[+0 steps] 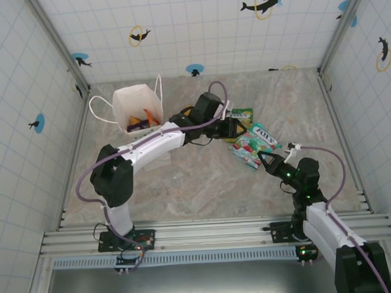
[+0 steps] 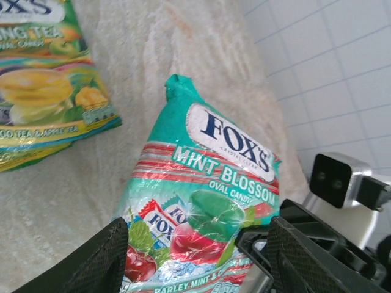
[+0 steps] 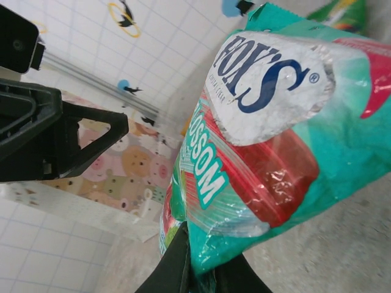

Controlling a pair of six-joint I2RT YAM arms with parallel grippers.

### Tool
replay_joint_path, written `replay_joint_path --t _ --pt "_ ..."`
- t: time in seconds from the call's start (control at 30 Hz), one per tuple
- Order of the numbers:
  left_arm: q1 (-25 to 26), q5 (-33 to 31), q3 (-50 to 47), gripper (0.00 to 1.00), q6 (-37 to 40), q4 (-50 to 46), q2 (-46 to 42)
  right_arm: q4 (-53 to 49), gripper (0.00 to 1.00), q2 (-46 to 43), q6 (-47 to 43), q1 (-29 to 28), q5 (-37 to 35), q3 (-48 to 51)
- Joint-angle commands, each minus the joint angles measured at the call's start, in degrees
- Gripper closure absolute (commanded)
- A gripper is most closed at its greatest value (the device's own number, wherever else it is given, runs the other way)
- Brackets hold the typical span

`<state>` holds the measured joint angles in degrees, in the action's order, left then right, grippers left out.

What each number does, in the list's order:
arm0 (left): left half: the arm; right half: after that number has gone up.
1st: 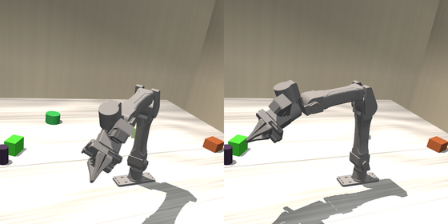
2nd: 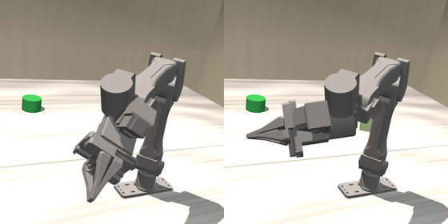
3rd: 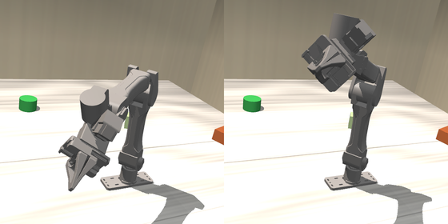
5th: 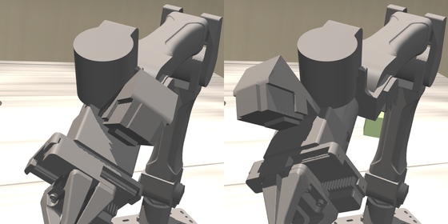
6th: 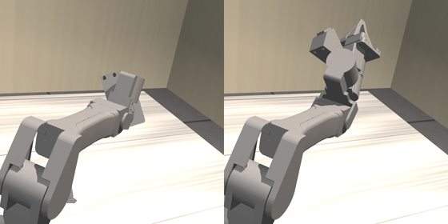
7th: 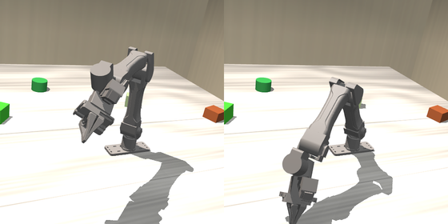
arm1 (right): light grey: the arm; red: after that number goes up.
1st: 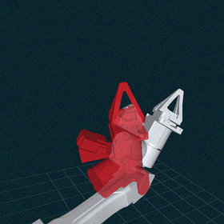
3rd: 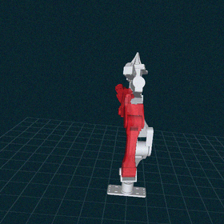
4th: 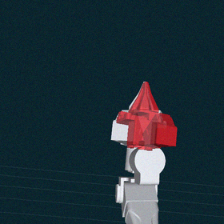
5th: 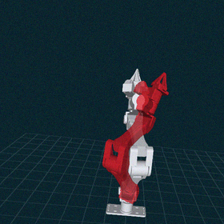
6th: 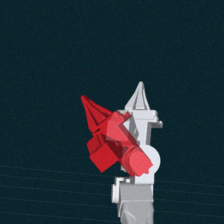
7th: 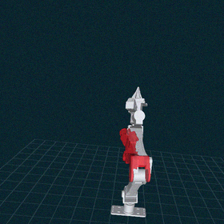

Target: Place the snacks into the paper bag

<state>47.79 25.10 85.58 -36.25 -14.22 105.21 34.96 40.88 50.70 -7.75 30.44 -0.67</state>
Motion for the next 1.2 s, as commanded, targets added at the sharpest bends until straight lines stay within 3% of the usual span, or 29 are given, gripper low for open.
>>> replay_joint_path --t 0.0,0.23,0.67,1.17 --pt "-0.5 4.3 -1.9 0.38 -1.5 6.3 -3.2 10.8 1.00 -1.0 1.2 0.4 3.6 -2.3" --pt "-1.7 9.5 -5.9 0.37 -3.9 14.5 -6.4 19.2 1.00 -0.7 2.9 0.3 6.8 -4.4" --pt "-4.2 5.2 -10.2 0.37 -5.6 17.5 -10.3 26.2 1.00 -2.1 2.8 -0.1 7.7 -4.0" --pt "-3.9 21.9 -12.6 0.44 -14.3 32.8 -7.5 30.7 1.00 -1.8 2.8 -1.6 6.7 -3.6"
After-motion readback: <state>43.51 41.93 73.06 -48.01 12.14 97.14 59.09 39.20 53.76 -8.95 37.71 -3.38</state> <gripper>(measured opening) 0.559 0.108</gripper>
